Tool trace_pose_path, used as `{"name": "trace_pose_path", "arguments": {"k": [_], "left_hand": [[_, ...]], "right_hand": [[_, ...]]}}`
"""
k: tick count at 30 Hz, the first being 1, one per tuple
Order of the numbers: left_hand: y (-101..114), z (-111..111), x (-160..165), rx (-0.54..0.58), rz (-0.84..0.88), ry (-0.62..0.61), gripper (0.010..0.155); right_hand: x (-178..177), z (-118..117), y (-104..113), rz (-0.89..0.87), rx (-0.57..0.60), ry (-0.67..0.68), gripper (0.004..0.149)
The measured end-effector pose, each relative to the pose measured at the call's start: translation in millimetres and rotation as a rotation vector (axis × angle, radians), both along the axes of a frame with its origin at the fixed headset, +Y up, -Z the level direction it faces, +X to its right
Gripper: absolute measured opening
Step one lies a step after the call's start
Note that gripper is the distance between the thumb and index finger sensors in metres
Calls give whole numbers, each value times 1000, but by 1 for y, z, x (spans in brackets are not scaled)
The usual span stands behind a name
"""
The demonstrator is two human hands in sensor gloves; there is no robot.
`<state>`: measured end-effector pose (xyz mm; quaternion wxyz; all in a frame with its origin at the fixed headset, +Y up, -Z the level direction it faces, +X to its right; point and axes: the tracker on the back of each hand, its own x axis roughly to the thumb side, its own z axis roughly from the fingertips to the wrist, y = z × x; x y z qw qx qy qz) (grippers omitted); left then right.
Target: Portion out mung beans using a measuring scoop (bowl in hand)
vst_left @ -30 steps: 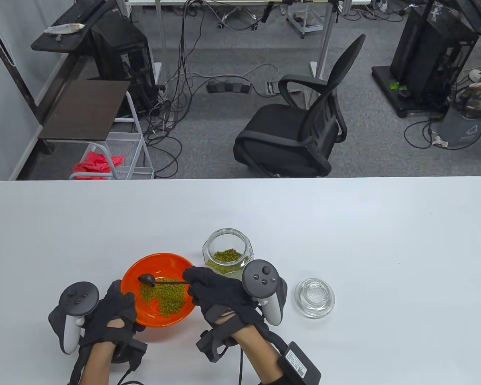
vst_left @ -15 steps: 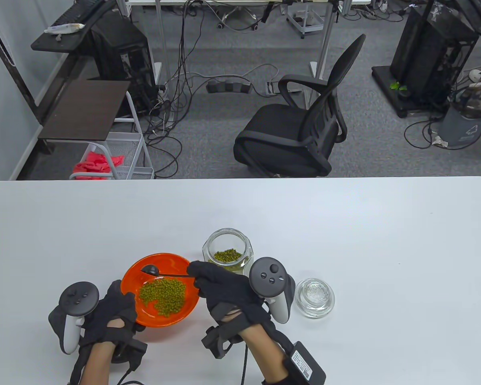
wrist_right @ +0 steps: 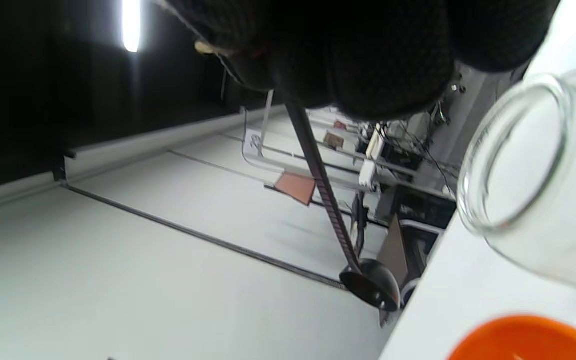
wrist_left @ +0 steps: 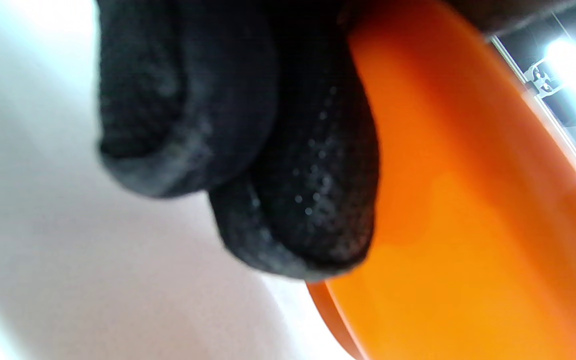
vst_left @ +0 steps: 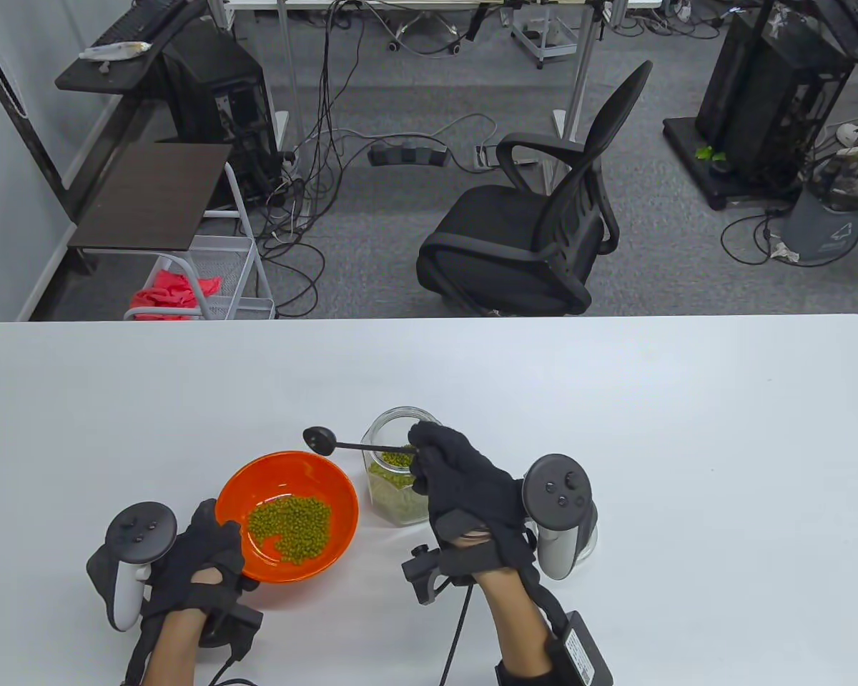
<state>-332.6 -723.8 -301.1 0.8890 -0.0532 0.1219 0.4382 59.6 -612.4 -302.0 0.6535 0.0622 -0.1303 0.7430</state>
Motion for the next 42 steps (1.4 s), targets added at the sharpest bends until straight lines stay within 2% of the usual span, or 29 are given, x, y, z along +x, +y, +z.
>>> {"name": "trace_pose_path", "arguments": {"k": [6,15,28,37,42], "left_hand": [[0,0,0,-1,-2,0,64],[0,0,0,-3,-5,0,64],[0,0,1,-2,-5,-1,64],[0,0,1,4,-6,-4,64],[1,0,-1,7,-1,3,64]], "right_hand": [[18,8,11,129,70,-182,41],[22,11,15,323,117,-348,41],[-12,-7,-9,614,88,-303,40],[-23,-19,-23,696,56,-272,40],[-32,-34,-28,721,-20,-213,40]]}}
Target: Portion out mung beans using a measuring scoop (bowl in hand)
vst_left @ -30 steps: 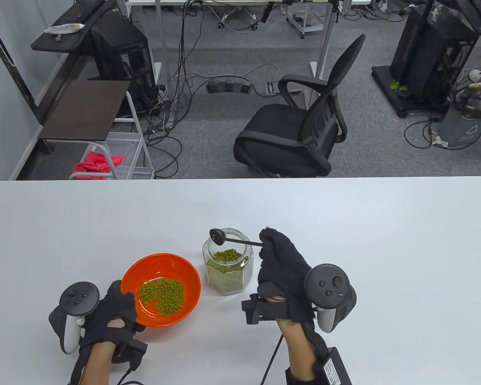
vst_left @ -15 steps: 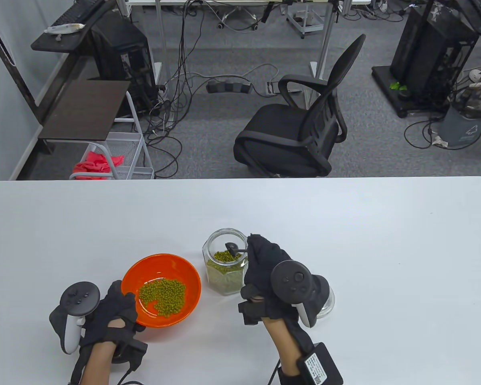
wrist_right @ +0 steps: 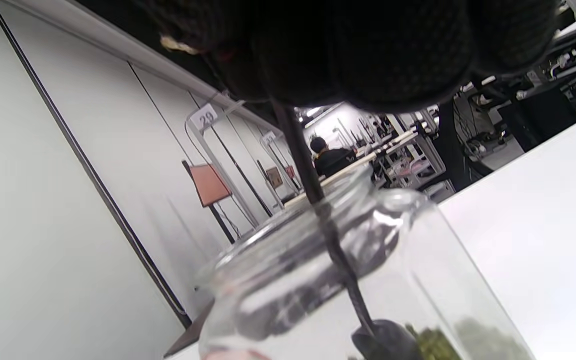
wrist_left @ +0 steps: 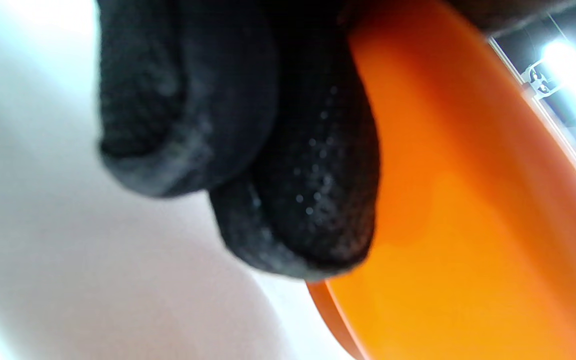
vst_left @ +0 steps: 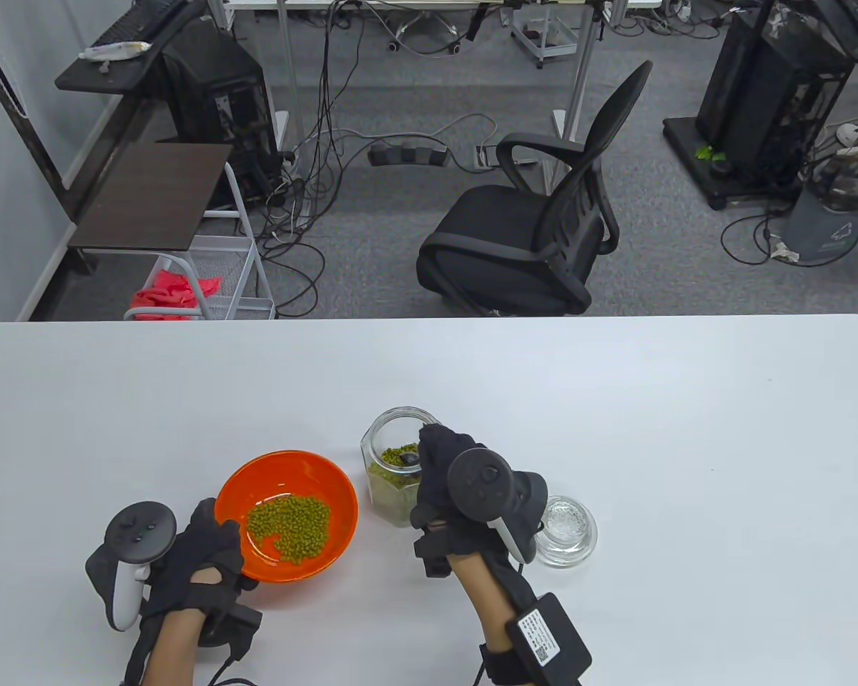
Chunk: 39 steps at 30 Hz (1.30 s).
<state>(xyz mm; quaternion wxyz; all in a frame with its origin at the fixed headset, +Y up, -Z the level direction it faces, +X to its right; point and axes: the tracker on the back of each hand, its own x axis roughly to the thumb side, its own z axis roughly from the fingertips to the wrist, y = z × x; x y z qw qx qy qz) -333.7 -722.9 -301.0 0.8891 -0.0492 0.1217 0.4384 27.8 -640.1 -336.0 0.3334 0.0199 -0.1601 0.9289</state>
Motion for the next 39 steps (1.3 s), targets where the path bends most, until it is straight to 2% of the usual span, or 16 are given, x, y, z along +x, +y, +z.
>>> {"name": "trace_pose_path", "arguments": {"k": [7,15,20,27,34,39], "left_hand": [[1,1,-2,8,6,6,64],[1,1,-1,10,5,-6,64],[1,0,-2,13,4,-3,64],[1,1,-1,11,0,-2,64],[1,1,0,8,-8,-3,64],[0,1,0,7,-15,-4,64]], "right_hand": [[6,-14,-9,-165,-73,-6,40],[31,-14,-26,-472,-150,-69,40],[48,-9,-34,-624,-153,-120,40],[61,-2,-44,-775,-170,-157,41],[74,2,-44,-883,-186,-148,41],[80,3,-43,-896,-181,-153,41]]}}
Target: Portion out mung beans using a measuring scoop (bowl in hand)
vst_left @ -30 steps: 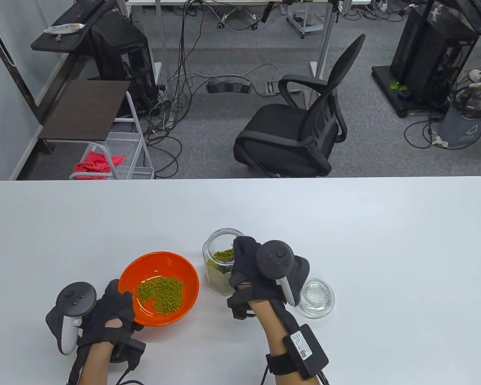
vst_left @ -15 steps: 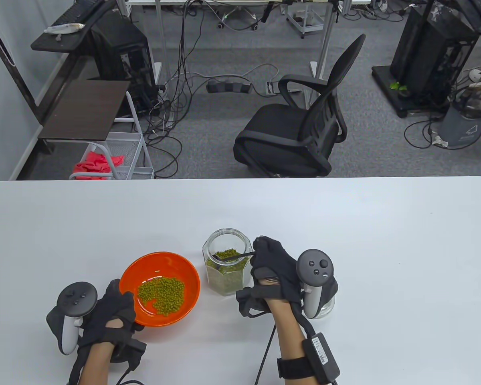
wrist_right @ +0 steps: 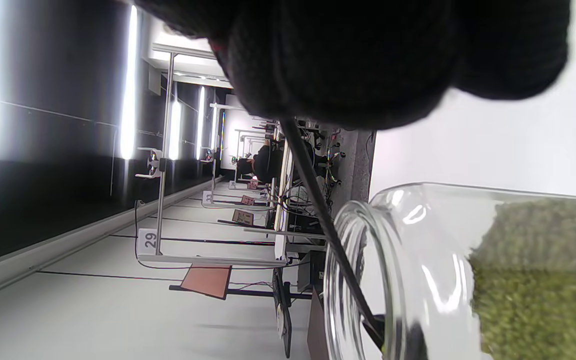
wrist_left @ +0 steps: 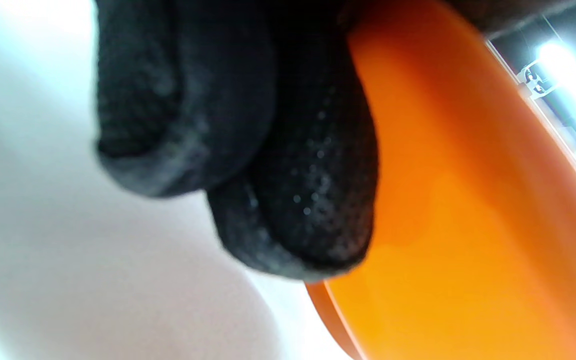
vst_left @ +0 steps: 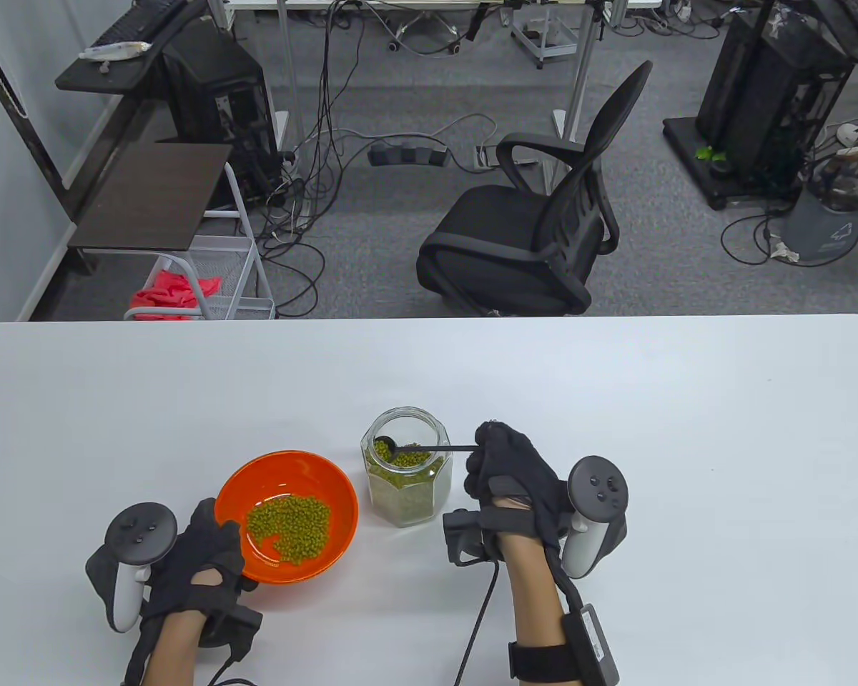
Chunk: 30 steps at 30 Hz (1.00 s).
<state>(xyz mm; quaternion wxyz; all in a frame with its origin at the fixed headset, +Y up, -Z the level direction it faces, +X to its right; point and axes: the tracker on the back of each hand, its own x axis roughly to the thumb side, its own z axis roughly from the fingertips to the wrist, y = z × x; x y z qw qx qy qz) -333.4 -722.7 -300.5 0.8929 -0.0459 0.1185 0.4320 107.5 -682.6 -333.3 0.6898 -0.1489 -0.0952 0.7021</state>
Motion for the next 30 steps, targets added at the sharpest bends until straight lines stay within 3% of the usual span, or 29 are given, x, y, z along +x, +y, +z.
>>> {"name": "trace_pose_path", "arguments": {"k": [18,30], "left_hand": [[-1,0,2,-9,-7,3,64],[-1,-1,2,-11,-9,2,64]], "right_hand": [[21,11,18,-91,53,-24,41],[-16,18,40,-75,156,122,41]]}}
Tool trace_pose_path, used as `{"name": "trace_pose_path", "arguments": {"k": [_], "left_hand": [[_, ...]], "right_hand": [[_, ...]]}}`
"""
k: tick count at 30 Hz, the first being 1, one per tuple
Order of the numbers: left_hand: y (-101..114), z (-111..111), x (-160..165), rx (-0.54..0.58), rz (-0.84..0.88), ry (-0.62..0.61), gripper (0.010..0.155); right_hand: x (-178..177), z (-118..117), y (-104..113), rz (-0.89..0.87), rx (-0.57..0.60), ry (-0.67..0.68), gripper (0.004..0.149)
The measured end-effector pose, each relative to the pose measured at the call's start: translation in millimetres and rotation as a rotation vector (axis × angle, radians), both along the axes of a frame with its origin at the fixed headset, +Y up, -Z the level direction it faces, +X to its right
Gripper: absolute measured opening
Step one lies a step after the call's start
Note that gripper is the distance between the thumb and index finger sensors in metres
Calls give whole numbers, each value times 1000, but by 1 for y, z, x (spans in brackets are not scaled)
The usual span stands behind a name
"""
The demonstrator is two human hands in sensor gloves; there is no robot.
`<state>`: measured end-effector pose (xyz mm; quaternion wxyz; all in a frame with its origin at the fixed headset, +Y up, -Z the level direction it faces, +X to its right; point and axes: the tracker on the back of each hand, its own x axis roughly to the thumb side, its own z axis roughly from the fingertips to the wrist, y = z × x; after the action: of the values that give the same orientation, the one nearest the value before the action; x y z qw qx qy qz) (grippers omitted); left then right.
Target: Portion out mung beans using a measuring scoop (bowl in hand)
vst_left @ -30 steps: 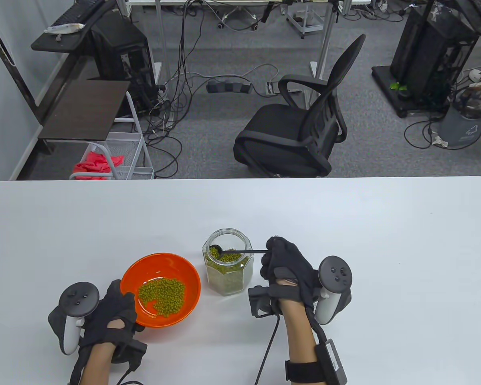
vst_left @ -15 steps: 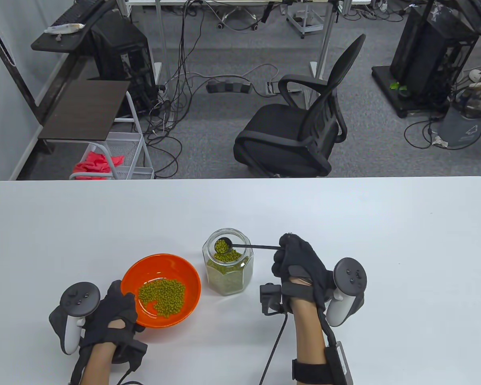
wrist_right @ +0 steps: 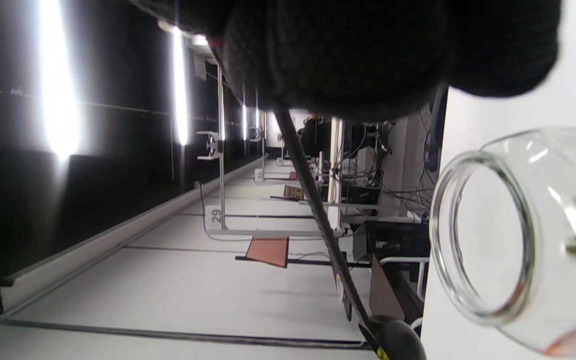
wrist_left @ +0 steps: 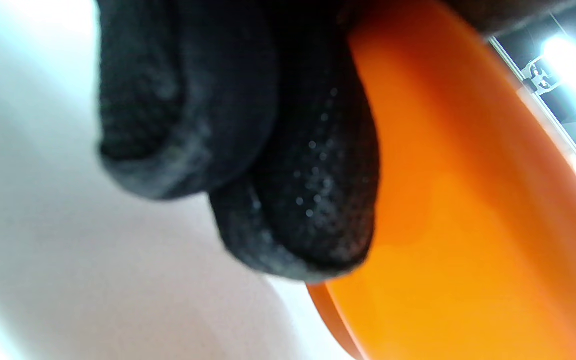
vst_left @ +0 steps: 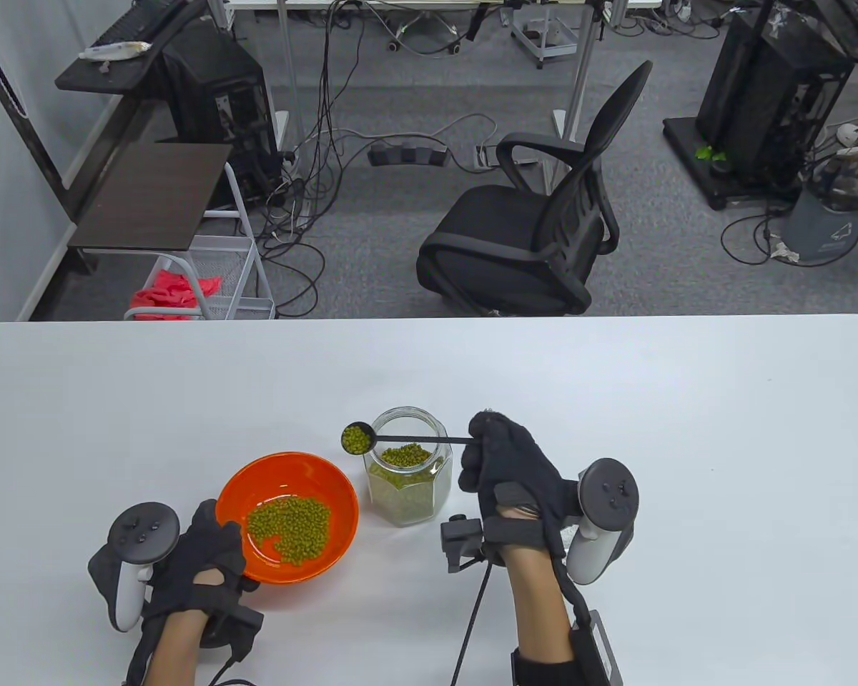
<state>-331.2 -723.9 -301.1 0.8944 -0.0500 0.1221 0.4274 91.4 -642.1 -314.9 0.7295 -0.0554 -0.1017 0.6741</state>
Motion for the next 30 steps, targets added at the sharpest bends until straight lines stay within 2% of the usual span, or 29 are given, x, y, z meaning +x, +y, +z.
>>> {"name": "trace_pose_path", "arguments": {"k": [13,22,30], "left_hand": [[0,0,0,0,3,-1,64],[0,0,0,-2,11,-3,64],[0,0,0,-2,13,-3,64]], "right_hand": [[-52,-6,-13,105,-22,216,41],[-82,-3,-11,280,23,350,41],[-98,0,-10,368,48,476,42]]}}
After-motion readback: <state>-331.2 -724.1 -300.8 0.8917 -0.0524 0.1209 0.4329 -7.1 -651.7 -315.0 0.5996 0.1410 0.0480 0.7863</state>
